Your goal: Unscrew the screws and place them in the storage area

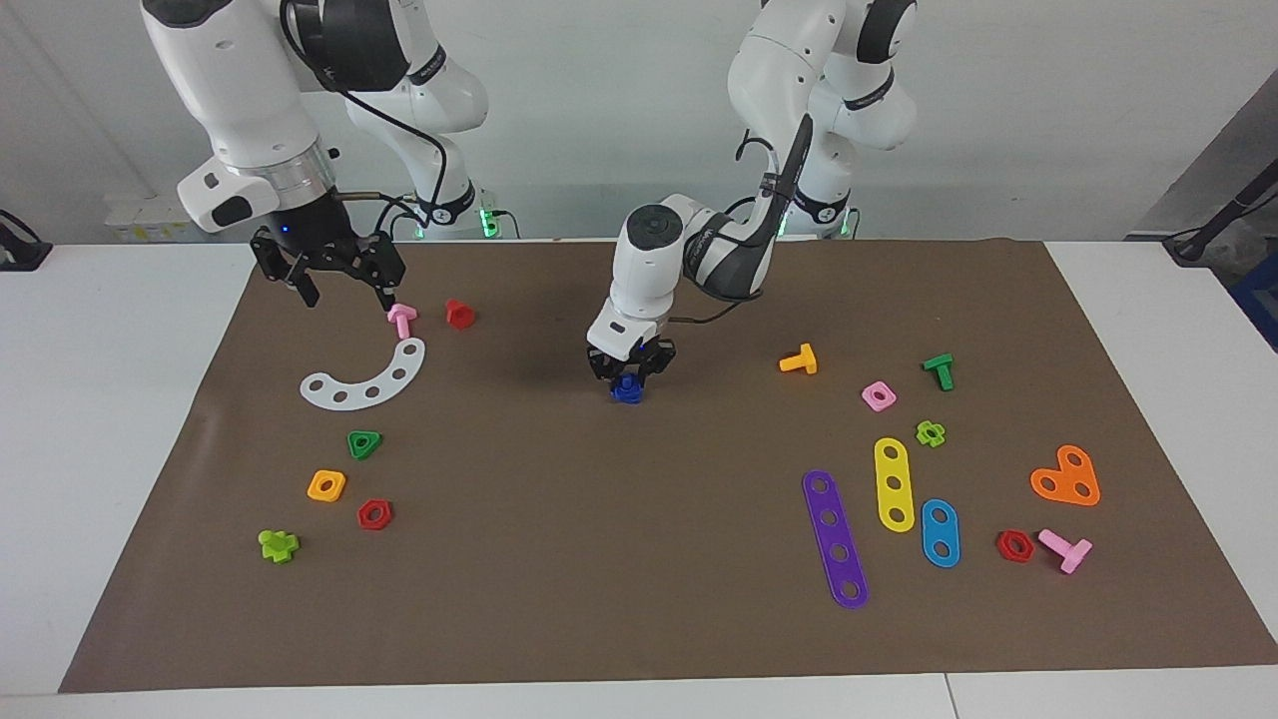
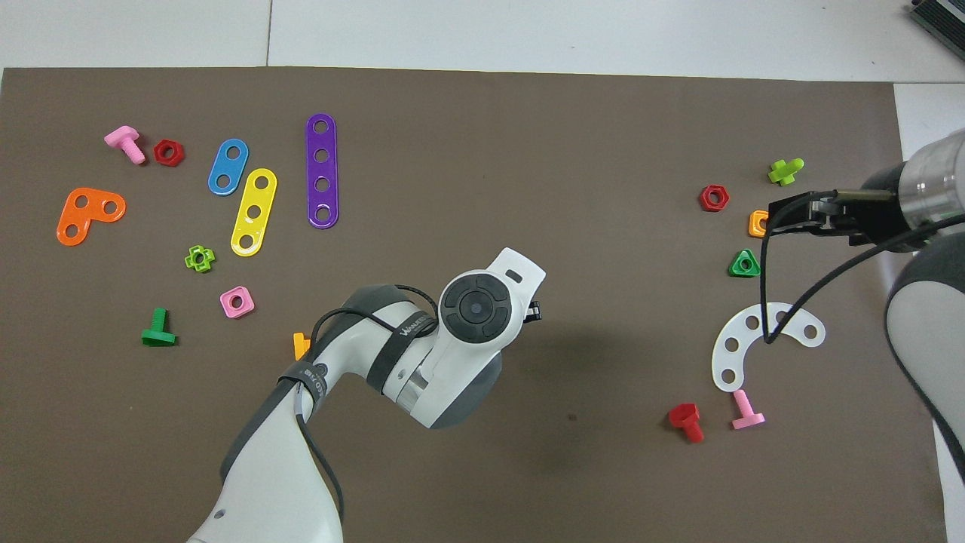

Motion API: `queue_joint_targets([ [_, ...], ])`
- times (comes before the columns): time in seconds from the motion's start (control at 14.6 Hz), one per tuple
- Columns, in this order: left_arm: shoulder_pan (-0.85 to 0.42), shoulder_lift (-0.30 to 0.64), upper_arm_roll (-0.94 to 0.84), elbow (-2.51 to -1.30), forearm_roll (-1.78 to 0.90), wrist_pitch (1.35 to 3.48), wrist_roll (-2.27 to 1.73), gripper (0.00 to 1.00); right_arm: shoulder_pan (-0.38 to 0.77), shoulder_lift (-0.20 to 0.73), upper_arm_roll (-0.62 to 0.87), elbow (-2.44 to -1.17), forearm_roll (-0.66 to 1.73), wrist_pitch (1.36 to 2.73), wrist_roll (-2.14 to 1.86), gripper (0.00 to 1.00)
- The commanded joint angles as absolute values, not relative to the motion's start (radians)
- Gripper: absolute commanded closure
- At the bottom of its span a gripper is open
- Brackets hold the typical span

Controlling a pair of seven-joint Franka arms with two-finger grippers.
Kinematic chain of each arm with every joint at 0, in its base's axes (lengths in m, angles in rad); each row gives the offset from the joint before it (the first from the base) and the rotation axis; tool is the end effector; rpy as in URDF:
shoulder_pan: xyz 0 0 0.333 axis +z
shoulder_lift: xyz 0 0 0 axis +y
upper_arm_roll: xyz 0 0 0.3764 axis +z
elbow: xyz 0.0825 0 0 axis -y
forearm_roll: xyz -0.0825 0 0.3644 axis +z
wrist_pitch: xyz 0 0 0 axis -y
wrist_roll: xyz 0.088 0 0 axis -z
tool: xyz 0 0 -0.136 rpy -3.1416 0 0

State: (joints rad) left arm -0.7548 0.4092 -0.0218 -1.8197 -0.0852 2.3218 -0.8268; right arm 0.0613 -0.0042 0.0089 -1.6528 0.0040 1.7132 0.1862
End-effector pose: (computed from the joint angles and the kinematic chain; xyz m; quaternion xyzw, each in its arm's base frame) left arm 0.4727 -0.4671 0.3608 0.9968 0.0537 0.0058 0.0589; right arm 0.5458 0.0389 0.6336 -0.9978 0.0582 -0.0318 0.0061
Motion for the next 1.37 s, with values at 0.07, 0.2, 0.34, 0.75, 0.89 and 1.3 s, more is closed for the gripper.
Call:
queue_joint_targets([
  [0.07, -0.756, 0.454, -0.008, -1.662, -0.074, 2.169, -0.831, 1.0, 0.051, -0.009, 0.014, -1.661, 0.002, 1.712, 0.16, 0.0],
  [0.2, -0.741, 0.485, -0.003, -1.554, -0.077, 2.027, -0.831, 1.0, 0.051, -0.009, 0.014, -1.661, 0.002, 1.712, 0.16, 0.0],
  [0.34, -0.691, 0.506, -0.005, -1.445, -0.077, 1.892, -0.825, 0.99, 0.051, -0.009, 0.014, -1.661, 0.002, 1.712, 0.16, 0.0],
  [0.75, -0.482, 0.474, -0.009, -1.443, -0.115, 1.757, -0.593, 0.99, 0.051, -0.009, 0.014, -1.66, 0.002, 1.712, 0.16, 0.0],
  [0.89, -0.404, 0.451, -0.006, -1.503, -0.114, 1.75, -0.455, 0.99, 0.051, -0.009, 0.014, -1.661, 0.002, 1.712, 0.16, 0.0],
  [1.3, -0.282, 0.353, 0.003, -1.819, -0.026, 1.955, -0.198, 0.97, 0.051, -0.009, 0.014, -1.661, 0.002, 1.712, 0.16, 0.0],
])
